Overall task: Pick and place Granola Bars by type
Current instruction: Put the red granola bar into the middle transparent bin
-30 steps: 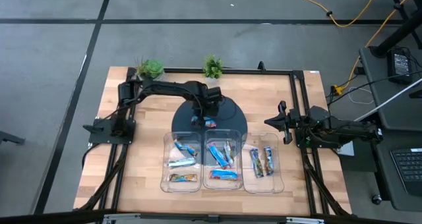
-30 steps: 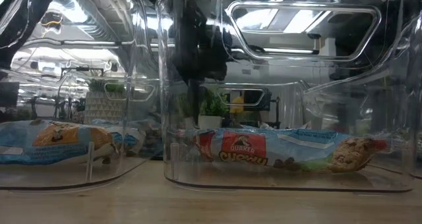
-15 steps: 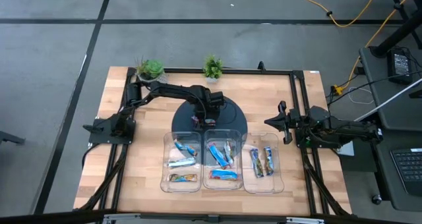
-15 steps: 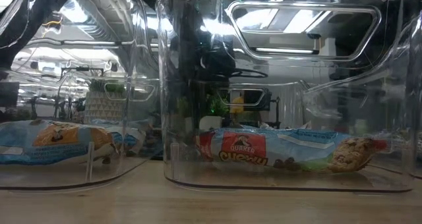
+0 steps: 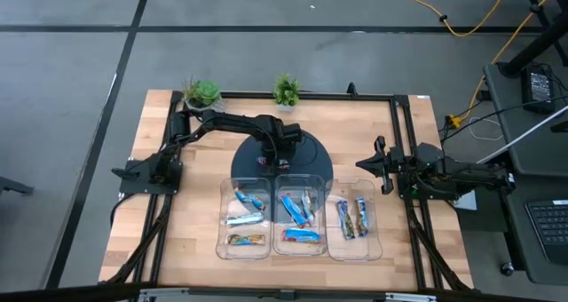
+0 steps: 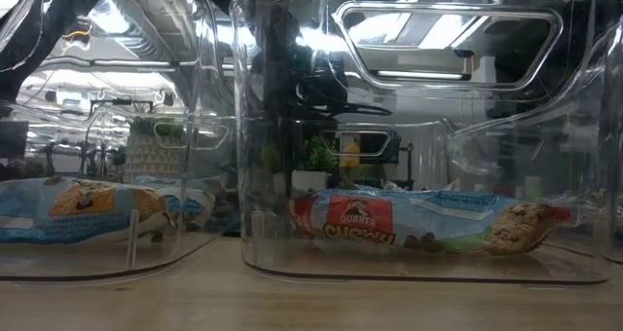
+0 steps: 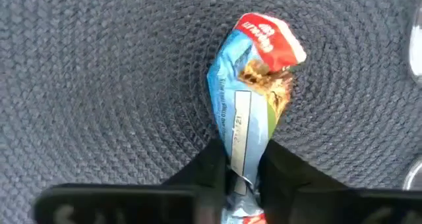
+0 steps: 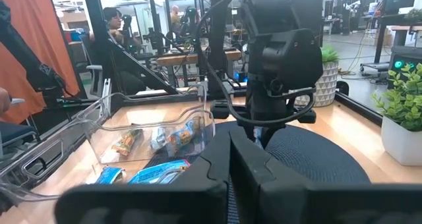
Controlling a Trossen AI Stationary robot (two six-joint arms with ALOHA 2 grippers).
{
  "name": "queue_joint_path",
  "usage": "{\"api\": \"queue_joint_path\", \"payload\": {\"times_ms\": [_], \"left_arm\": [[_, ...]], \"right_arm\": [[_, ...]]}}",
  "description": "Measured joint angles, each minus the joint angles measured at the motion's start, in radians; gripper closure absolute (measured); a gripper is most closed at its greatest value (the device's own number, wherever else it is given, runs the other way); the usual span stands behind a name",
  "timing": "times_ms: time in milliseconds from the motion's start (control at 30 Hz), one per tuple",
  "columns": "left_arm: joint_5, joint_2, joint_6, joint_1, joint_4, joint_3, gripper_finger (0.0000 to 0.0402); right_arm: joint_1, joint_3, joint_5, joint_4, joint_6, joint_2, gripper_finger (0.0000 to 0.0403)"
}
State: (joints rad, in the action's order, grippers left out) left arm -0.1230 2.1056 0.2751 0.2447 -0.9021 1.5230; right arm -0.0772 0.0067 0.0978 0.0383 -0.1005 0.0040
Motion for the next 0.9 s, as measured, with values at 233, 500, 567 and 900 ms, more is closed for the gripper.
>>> {"api": "queue_joint_path", "payload": {"times_ms": [233,500,567,900], "left_arm": [[0.016,-0.08,0.006,0.0,-0.005,0.0,0.0389],[0.062,-0.238,0.0,0.002,0.005,0.066,0.0378],[0.063,-0.268,-0.008,0.002,0.04,0.075,0.038],[0.064,-0.377,-0.02,0.006,0.125,0.076,0.0389]], "right_arm": [[0.0,0.0,0.0,0.0,0.001,0.0,0.0395],[0.0,0.0,0.0,0.0,0.001,0.0,0.0395],[0.0,0.0,0.0,0.0,0.002,0.0,0.0395],[0.0,0.0,0.0,0.0,0.002,0.0,0.0395]]}}
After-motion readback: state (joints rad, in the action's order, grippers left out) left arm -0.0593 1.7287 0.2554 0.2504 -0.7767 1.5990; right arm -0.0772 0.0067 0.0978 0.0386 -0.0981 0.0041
